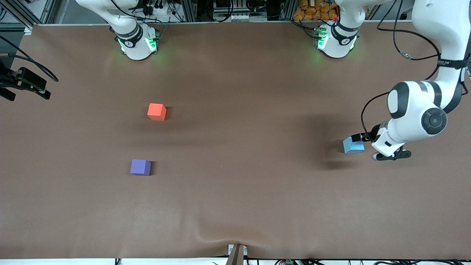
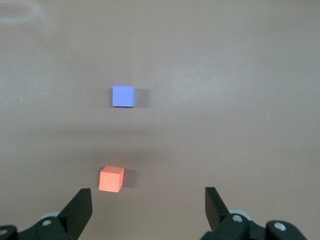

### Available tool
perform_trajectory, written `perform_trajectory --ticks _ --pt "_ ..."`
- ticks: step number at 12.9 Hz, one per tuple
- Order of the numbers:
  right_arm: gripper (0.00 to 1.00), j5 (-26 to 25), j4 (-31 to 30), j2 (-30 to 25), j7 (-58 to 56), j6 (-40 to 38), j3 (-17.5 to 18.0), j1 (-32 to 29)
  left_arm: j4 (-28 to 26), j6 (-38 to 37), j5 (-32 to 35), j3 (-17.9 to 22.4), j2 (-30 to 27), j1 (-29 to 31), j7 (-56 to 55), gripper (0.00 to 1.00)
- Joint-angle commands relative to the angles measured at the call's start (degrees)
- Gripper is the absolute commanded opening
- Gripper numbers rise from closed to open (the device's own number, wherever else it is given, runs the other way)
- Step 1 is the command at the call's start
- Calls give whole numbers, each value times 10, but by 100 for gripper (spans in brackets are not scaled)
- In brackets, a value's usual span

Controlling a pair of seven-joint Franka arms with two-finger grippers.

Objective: Place blue block between orange and purple blocks
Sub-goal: 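Reach the left gripper down to the light blue cube and grasp it, then carry the blue cube with the left gripper toward the table middle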

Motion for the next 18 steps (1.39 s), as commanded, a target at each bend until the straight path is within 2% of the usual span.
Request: perform_trajectory --ticks 1,10,11,13,14,15,17,18 --pt "100 2 4 1 -11 -4 8 -15 12 13 1 -2 25 1 6 100" --pt "100 2 4 2 -11 -13 8 -16 13 52 2 0 78 6 10 100" --pt "100 3 4 1 -11 -13 7 -16 13 53 2 0 82 6 14 94" --pt "100 2 4 1 -11 -13 8 -15 13 55 2 0 89 8 41 73" --pt "100 3 4 2 -11 -13 8 -15 12 61 1 -2 89 21 47 41" --pt "100 2 4 1 -11 -13 7 -15 12 62 1 -4 87 24 49 3" --pt "100 2 4 1 -11 -13 8 -15 12 54 -2 -22 78 21 45 0" --pt "100 2 4 1 -11 -13 8 -15 13 17 -4 -51 61 23 43 0"
